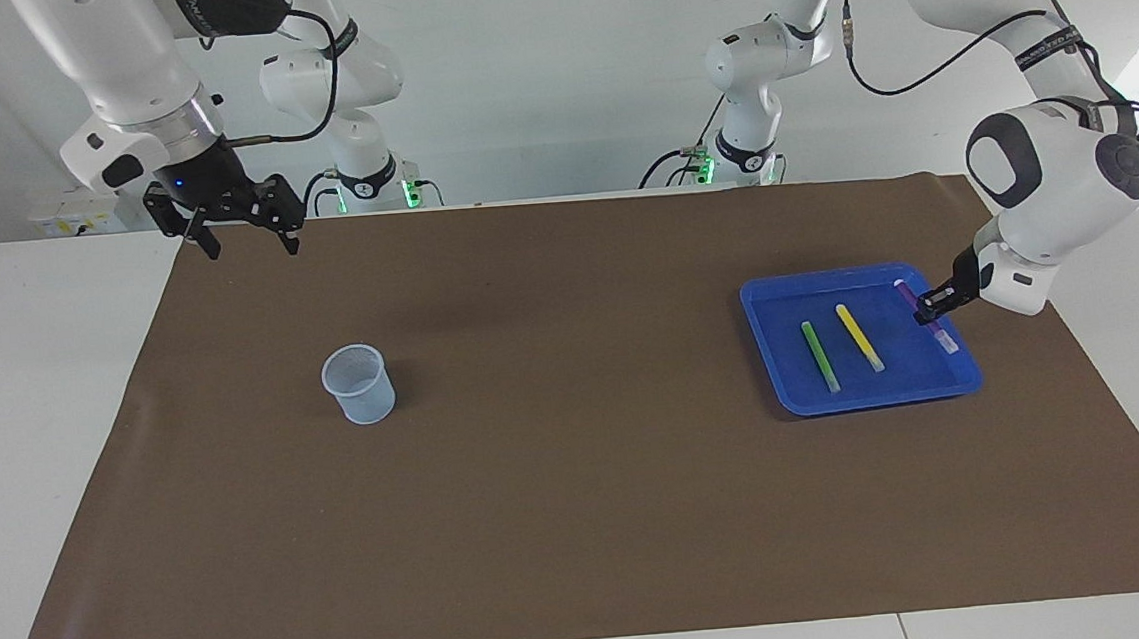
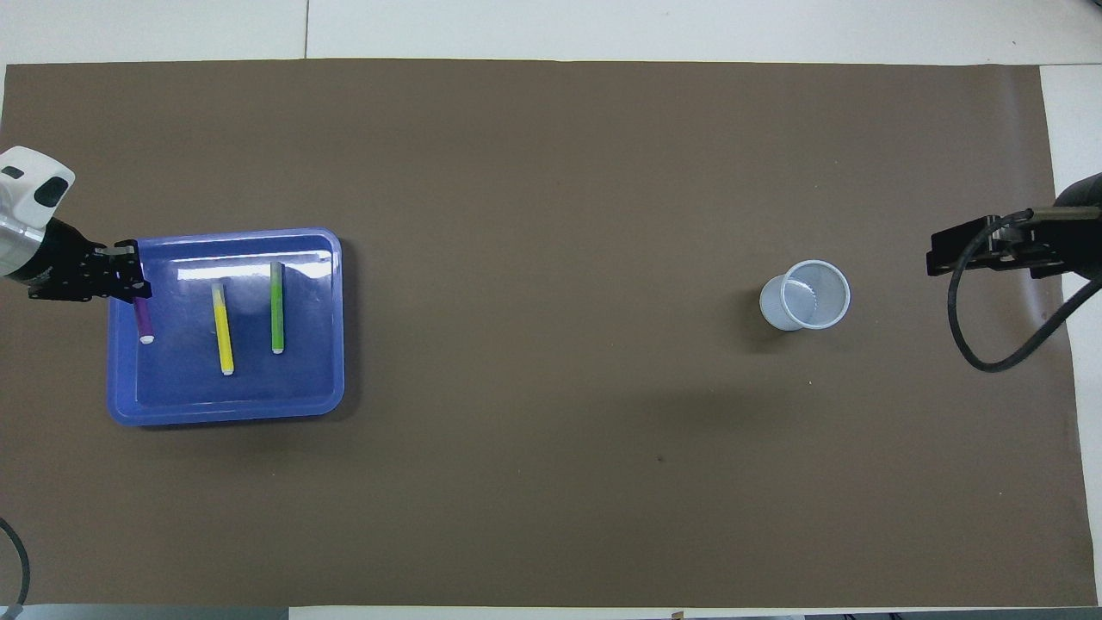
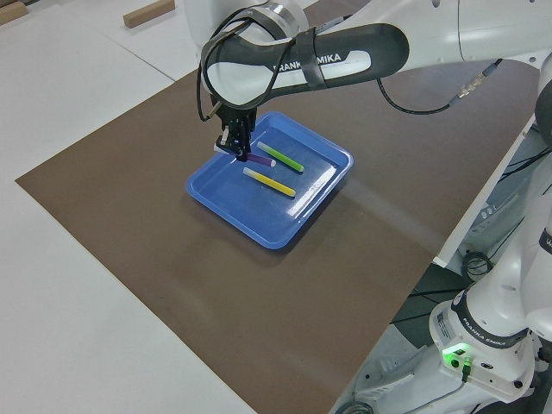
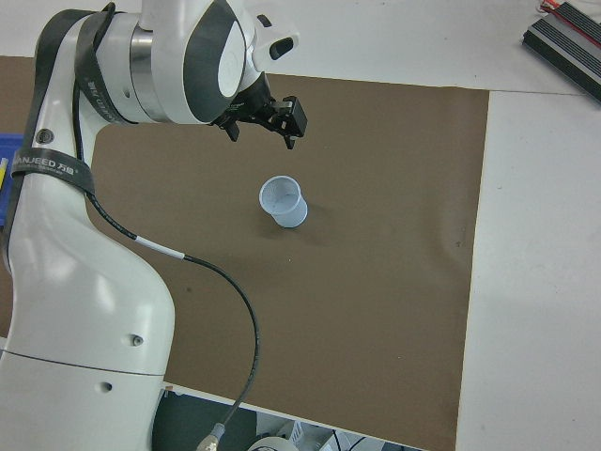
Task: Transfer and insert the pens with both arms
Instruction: 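Lift the purple pen with the left gripper toward the right gripper, then grasp the purple pen with the right gripper while the left gripper holds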
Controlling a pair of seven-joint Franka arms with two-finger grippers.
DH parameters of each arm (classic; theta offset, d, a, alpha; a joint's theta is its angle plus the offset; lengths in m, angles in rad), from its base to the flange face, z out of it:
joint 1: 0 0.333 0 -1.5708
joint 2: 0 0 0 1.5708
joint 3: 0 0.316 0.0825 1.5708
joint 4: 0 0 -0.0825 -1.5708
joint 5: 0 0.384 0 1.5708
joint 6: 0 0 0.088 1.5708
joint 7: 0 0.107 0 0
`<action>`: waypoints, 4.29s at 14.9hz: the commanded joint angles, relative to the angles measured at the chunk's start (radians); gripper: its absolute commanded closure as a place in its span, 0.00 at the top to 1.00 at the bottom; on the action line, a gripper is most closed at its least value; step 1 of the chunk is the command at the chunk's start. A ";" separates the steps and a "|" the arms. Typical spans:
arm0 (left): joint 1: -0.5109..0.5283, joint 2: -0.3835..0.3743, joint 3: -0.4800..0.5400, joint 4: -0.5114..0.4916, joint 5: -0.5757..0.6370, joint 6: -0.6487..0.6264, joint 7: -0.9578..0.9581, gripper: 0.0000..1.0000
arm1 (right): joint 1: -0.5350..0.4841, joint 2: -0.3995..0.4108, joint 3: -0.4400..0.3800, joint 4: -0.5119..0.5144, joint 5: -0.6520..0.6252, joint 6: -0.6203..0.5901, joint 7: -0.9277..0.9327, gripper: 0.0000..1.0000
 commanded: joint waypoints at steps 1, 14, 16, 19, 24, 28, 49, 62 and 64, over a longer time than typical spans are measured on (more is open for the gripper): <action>-0.010 0.001 -0.025 0.116 -0.058 -0.155 -0.120 0.00 | -0.006 -0.002 0.000 0.003 0.004 -0.019 -0.004 1.00; -0.011 -0.174 -0.217 0.149 -0.537 -0.338 -0.997 0.00 | -0.006 -0.002 0.000 0.003 0.004 -0.019 -0.005 1.00; -0.017 -0.193 -0.220 0.117 -0.632 -0.307 -1.106 0.00 | -0.008 -0.001 0.000 0.003 0.004 -0.019 -0.004 1.00; -0.020 -0.240 -0.220 0.019 -0.755 -0.275 -1.137 0.00 | -0.008 -0.002 0.000 0.003 0.004 -0.019 -0.005 1.00; -0.083 -0.334 -0.220 -0.155 -0.937 -0.165 -1.169 0.00 | -0.008 -0.002 0.000 0.003 0.004 -0.019 -0.004 1.00; -0.184 -0.358 -0.220 -0.210 -0.994 -0.016 -1.284 0.00 | 0.005 -0.004 0.003 0.003 0.007 -0.022 -0.008 1.00; -0.358 -0.429 -0.220 -0.364 -1.267 0.351 -1.393 0.00 | -0.012 0.032 0.417 0.002 0.316 0.220 0.312 1.00; -0.361 -0.429 -0.220 -0.364 -1.287 0.382 -1.401 0.00 | -0.012 0.142 0.520 0.085 0.343 0.344 0.456 0.99; -0.361 -0.429 -0.220 -0.364 -1.287 0.382 -1.403 0.00 | -0.012 0.141 0.521 0.082 0.341 0.340 0.459 0.94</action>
